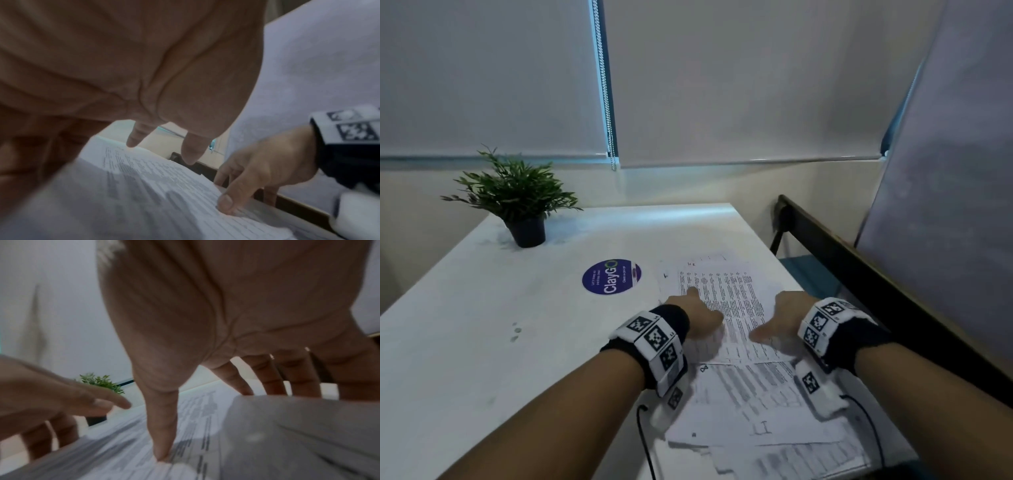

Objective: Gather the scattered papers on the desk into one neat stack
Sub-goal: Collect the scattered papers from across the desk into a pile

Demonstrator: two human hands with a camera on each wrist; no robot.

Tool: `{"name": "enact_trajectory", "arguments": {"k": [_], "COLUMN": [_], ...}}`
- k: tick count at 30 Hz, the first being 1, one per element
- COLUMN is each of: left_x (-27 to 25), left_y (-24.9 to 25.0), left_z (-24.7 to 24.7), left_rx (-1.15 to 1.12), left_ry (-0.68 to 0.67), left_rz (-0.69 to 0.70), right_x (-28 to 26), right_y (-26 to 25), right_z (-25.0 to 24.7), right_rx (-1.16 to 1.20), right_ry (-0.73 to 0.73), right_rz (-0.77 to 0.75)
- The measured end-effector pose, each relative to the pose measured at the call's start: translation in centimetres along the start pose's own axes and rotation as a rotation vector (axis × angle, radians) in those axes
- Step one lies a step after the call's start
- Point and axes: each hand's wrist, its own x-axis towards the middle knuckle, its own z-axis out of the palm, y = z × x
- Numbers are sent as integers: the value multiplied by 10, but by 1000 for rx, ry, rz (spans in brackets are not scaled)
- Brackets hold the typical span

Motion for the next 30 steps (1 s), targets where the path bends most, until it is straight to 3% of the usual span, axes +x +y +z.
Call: {"name": "enact_trajectory", "arguments": {"k": [7,12,15,18,22,30], "left_x": [15,13,13,17,20,20], "left_y": [-55,-75,-66,-62,-69,-66], "left_z": [-19,-35,-34,-35,-44,-45], "left_rx": [67,6,-90,-194,-334,-367], "left_ry": [91,79,68,79,115,119], "left_rz": [-277,-247,-188,-174,-193,-202], "right_x": [8,10,10,8,8,1], "right_y": [-42,-57,-72,-75,-72,-70], "right_z": [2,5,2,2,6,10], "right_rx": [144,111,57,3,65,178], "right_ry": [-46,89,4,10,36,66], "right_rz": [-95,-59,-115,-166,-120,-100]}}
